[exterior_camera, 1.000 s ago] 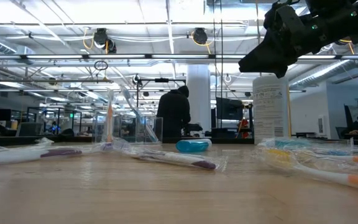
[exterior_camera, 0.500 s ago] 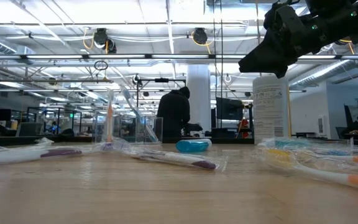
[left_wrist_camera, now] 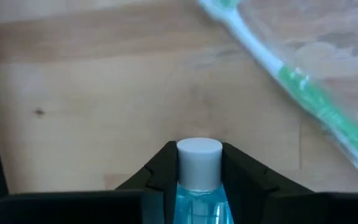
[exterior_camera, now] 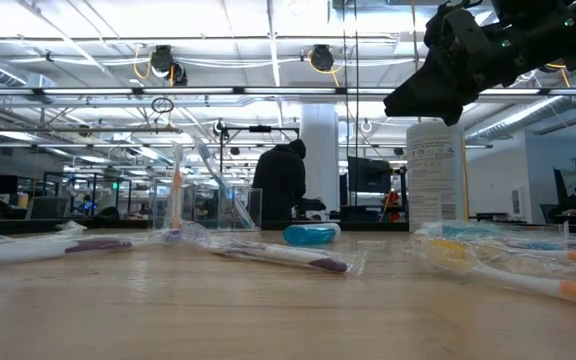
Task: Pick & Place toothbrushing station
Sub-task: Put the mouthwash into the transparent organizer
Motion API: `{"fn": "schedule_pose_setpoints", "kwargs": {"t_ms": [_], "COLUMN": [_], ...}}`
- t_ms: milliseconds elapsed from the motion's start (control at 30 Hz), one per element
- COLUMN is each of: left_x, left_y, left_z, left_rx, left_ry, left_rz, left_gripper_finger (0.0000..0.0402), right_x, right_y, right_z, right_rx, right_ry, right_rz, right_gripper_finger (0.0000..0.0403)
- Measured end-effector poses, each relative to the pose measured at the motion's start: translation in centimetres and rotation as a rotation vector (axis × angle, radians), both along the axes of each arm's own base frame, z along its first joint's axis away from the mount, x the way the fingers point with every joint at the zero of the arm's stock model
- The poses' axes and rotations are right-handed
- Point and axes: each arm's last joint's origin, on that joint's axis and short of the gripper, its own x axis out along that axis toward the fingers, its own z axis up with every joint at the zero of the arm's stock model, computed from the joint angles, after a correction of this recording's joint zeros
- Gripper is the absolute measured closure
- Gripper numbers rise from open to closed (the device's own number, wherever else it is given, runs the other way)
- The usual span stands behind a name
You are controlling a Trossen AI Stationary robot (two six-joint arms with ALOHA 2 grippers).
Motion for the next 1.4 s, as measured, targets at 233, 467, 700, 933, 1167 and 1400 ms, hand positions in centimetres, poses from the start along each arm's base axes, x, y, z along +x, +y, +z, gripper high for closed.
{"fn": "schedule_pose_setpoints", "kwargs": {"t_ms": [233, 467, 700, 933, 1167, 1400], "left_x": [0.5, 0.3, 1.5, 4.9, 8.5, 10.6], "left_y": [0.8, 3.7, 7.3, 11.7, 17.9, 23.6], "left_z": [1.3, 7.1, 12.3, 13.6, 11.8, 10.0], "left_rx": [0.033, 0.172, 0.798, 1.235, 1.333, 1.388], "left_ry": [-0.094, -0.357, -0.771, -0.768, -0.553, -0.346], "left_rz": [-0.083, -0.175, -0.511, -0.447, -0.285, -0.173], "left_gripper_finger": [0.03, 0.0299, 0.0298, 0.0298, 0.0298, 0.0298], "right_x": [0.0, 0.0, 0.0, 0.0, 0.0, 0.1], "right_y": [0.0, 0.0, 0.0, 0.0, 0.0, 0.0], "right_z": [0.0, 0.0, 0.0, 0.1, 0.1, 0.3], "right_rx": [0.0, 0.0, 0.0, 0.0, -0.002, -0.006], "right_ry": [0.0, 0.0, -0.002, -0.009, -0.009, -0.034], "right_rz": [-0.001, -0.002, -0.002, -0.002, -0.002, 0.001], "right_gripper_finger": [0.0289, 0.0289, 0.0289, 0.0289, 0.0289, 0.0289]}}
